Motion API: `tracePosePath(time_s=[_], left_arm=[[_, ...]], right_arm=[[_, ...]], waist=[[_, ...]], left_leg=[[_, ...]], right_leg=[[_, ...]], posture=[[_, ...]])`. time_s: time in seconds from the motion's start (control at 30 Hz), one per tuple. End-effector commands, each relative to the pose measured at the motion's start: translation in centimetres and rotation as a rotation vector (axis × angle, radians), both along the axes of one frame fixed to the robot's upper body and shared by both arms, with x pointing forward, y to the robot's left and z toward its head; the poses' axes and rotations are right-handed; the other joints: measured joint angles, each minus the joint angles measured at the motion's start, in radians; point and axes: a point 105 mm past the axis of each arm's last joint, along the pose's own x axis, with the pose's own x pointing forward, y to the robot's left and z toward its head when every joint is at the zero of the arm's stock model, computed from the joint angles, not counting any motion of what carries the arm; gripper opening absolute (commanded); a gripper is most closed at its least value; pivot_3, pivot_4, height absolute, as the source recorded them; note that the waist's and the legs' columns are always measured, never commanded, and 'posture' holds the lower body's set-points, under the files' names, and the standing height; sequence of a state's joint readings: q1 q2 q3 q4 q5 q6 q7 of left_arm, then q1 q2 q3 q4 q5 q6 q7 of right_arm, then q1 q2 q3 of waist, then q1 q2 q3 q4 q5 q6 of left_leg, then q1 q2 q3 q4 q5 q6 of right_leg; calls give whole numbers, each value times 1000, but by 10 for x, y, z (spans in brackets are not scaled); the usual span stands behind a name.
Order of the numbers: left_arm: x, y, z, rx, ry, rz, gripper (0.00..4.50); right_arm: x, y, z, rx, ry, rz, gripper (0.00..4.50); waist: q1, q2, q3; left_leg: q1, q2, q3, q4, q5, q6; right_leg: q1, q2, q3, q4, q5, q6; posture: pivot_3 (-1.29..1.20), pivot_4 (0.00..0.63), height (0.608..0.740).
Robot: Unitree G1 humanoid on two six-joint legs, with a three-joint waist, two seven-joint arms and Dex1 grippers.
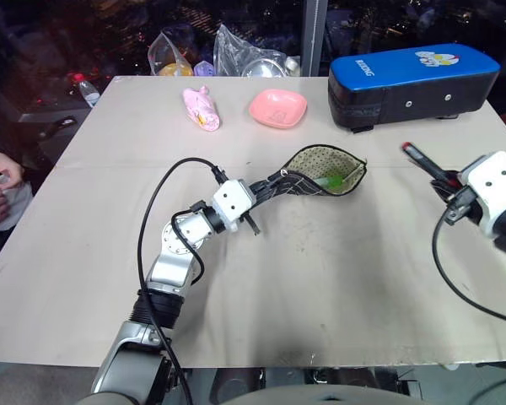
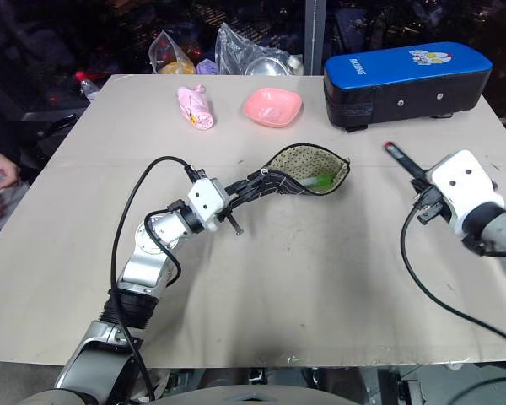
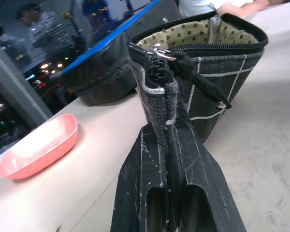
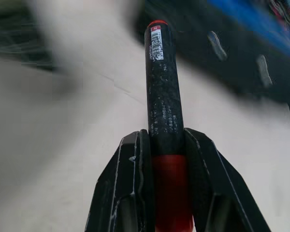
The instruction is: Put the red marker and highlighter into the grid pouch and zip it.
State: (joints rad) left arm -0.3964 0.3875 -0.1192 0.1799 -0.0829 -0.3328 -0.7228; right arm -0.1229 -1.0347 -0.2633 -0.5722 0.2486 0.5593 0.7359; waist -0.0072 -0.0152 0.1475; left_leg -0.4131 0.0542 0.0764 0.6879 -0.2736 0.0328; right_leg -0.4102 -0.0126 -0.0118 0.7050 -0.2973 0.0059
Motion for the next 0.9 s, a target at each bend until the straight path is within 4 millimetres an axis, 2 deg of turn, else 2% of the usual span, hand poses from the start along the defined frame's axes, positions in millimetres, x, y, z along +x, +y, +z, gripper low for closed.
tracePosePath(time_s=[0.03,0.2,0.37,0.53,0.7,0.8,0.87,0.9], left_arm=[[-1,-4,11,2,-43,-31,0],[-4,-10,11,22,-60,-58,0],[-6,-14,13,14,-62,-70,0],[-11,-16,13,15,-67,-80,0],[-13,-21,15,15,-72,-97,0],[-14,-24,16,6,-74,-100,0],[-14,-25,16,1,-71,-100,0],[-14,-26,16,-4,-68,-98,0]], right_arm=[[1,32,9,-175,-12,275,336],[24,58,2,-320,-27,423,336],[48,68,-13,-478,-27,485,336],[68,89,-15,-578,-87,555,336],[76,122,-19,-571,-127,641,336],[80,130,-18,-530,-138,642,336],[80,125,-17,-496,-119,625,1451],[79,120,-9,-426,-120,590,1758]], waist=[[-7,-1,0],[-3,-1,0],[3,-1,1],[2,-1,1],[-3,-1,1],[1,-1,1],[5,-1,1],[7,-1,1]], left_leg=[[0,0,0,0,0,0],[-1,0,0,2,1,-2],[-2,0,3,2,3,-4],[-1,0,4,2,3,-4],[-1,0,4,2,3,-4],[-1,0,4,2,3,-4],[-1,0,4,3,3,-4],[-1,0,4,3,3,-4]], right_leg=[[0,0,0,0,0,0],[0,-2,0,-1,0,0],[0,-3,0,-3,0,0],[-1,-4,0,-2,0,0],[-1,-4,0,-1,0,0],[-1,-5,0,-1,0,0],[-1,-5,0,-1,0,0],[-1,-5,0,-1,0,0]], posture=[[0,150,716],[0,150,716],[0,150,716],[0,150,716],[0,150,716],[0,150,716],[0,150,716],[0,150,716]])
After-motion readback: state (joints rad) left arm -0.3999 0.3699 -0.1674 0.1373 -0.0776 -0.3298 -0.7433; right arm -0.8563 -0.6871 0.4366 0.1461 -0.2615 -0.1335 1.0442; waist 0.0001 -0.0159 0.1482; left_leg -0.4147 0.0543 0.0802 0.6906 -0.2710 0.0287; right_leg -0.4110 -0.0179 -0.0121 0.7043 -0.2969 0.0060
